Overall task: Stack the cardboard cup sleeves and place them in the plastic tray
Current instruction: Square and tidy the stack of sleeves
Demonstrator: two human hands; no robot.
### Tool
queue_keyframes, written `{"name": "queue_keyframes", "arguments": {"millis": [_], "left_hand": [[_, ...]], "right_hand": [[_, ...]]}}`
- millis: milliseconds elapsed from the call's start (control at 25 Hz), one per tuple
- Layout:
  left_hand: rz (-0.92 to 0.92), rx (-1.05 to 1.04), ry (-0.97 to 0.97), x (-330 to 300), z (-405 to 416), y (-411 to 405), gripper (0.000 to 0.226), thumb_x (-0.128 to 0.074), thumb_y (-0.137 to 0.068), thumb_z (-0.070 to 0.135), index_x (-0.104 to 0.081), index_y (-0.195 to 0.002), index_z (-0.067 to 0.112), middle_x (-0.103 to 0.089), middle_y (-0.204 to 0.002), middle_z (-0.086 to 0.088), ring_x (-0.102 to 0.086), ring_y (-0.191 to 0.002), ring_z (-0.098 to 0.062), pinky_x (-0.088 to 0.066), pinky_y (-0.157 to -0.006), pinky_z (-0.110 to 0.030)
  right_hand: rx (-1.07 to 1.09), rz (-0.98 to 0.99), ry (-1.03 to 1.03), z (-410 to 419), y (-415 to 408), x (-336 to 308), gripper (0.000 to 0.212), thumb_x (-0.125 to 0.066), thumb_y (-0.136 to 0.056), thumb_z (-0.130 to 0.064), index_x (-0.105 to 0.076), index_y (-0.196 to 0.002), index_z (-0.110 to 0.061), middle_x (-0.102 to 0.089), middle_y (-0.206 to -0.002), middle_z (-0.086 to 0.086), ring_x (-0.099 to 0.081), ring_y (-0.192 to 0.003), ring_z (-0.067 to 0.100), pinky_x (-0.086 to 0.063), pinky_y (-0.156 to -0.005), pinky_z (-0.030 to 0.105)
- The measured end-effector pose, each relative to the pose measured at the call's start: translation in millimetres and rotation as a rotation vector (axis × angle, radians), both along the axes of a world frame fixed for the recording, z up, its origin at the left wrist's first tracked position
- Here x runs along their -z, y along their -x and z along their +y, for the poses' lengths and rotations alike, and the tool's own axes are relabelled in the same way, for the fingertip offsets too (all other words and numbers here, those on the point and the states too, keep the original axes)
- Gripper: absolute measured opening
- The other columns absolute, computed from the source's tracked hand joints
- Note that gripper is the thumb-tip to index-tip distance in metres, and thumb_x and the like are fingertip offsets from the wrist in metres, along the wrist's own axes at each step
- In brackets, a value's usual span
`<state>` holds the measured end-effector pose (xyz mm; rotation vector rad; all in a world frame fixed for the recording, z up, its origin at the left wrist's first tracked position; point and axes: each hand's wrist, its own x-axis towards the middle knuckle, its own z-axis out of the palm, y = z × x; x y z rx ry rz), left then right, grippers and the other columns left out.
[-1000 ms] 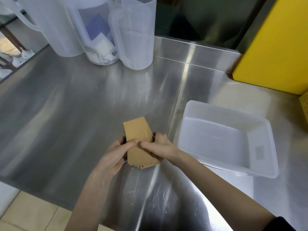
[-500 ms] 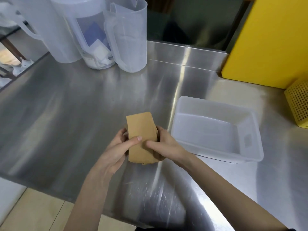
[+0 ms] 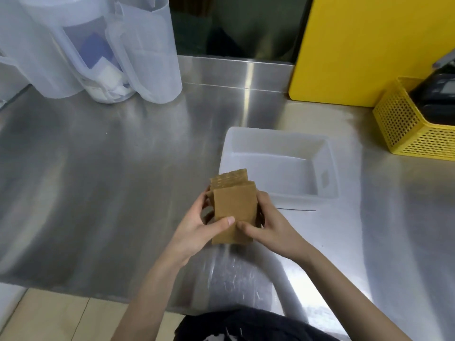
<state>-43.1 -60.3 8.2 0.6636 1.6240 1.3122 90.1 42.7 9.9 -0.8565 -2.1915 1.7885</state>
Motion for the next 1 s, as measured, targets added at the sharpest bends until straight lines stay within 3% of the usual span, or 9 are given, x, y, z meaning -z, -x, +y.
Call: {"name": "queue_keyframes", "arguments": {"millis": [160, 320, 520, 640, 720, 800, 920, 1000], "left_hand": [[-0.002, 0.1, 0.028, 13, 12, -20, 0.08, -0.073, -0.067, 0.018, -0.031, -0.135, 0.027, -0.052, -0.122, 0.013, -0.049, -0.118, -0.006, -0.047, -0.095, -0.019], [0.045, 0.165, 0.051, 19, 20, -31, 0.075, -0.073, -0.067, 0.021, -0.03, -0.119, 0.051, -0.049, -0.13, 0.01, -0.045, -0.123, -0.008, -0.037, -0.107, -0.03], [0.049, 0.228, 0.031, 29, 25, -49, 0.067, -0.066, -0.076, 0.009, -0.03, -0.112, 0.053, -0.044, -0.126, 0.017, -0.045, -0.116, 0.004, -0.038, -0.096, -0.008], [0.027, 0.241, 0.066, 38, 25, -54, 0.069, -0.065, -0.076, 0.01, -0.028, -0.126, 0.04, -0.045, -0.131, 0.007, -0.046, -0.118, -0.003, -0.038, -0.1, -0.016], [0.024, 0.23, 0.08, 38, 27, -53, 0.074, -0.063, -0.077, 0.004, -0.023, -0.137, 0.024, -0.05, -0.124, 0.007, -0.052, -0.108, 0.003, -0.043, -0.089, -0.008], [0.042, 0.234, 0.074, 37, 29, -54, 0.077, -0.063, -0.077, 0.001, -0.02, -0.139, 0.018, -0.051, -0.119, 0.009, -0.054, -0.096, 0.014, -0.043, -0.078, 0.0], [0.038, 0.248, 0.078, 35, 31, -59, 0.078, -0.063, -0.077, 0.001, -0.018, -0.138, 0.018, -0.049, -0.122, 0.007, -0.053, -0.089, 0.021, -0.039, -0.072, 0.004], [0.0, 0.247, 0.067, 37, 31, -63, 0.078, -0.061, -0.078, -0.002, -0.016, -0.138, 0.02, -0.052, -0.116, 0.013, -0.054, -0.087, 0.023, -0.04, -0.072, 0.003]], "right_hand": [[0.061, 0.006, -0.075, 1, -30, 13, 0.076, -0.056, -0.069, -0.041, -0.028, -0.138, -0.023, -0.039, -0.128, -0.009, -0.04, -0.116, -0.006, -0.037, -0.1, 0.017], [0.1, 0.021, -0.159, 0, -46, 18, 0.082, -0.053, -0.073, -0.043, -0.017, -0.143, -0.021, -0.032, -0.141, -0.002, -0.027, -0.125, -0.015, -0.028, -0.101, 0.002], [0.195, 0.07, -0.147, -9, -55, 32, 0.08, -0.055, -0.072, -0.038, -0.013, -0.139, -0.029, -0.025, -0.143, -0.007, -0.023, -0.132, -0.008, -0.023, -0.106, 0.003], [0.208, 0.015, -0.16, -11, -55, 47, 0.092, -0.055, -0.069, -0.039, -0.005, -0.143, -0.02, -0.017, -0.148, 0.001, -0.014, -0.128, -0.021, -0.023, -0.111, 0.01], [0.205, 0.002, -0.157, -10, -55, 50, 0.093, -0.054, -0.069, -0.036, -0.003, -0.144, -0.017, -0.016, -0.148, 0.002, -0.014, -0.128, -0.02, -0.028, -0.115, 0.027], [0.205, 0.01, -0.146, -9, -53, 50, 0.092, -0.055, -0.071, -0.035, -0.002, -0.144, -0.017, -0.015, -0.148, 0.001, -0.015, -0.128, -0.019, -0.031, -0.114, 0.032], [0.211, 0.031, -0.158, -13, -50, 52, 0.09, -0.054, -0.073, -0.034, -0.001, -0.143, -0.016, -0.013, -0.149, 0.003, -0.012, -0.127, -0.023, -0.023, -0.11, 0.008], [0.228, 0.043, -0.144, -18, -48, 56, 0.09, -0.053, -0.075, -0.032, 0.002, -0.143, -0.013, -0.011, -0.15, 0.001, -0.009, -0.131, -0.02, -0.015, -0.105, -0.001]]}}
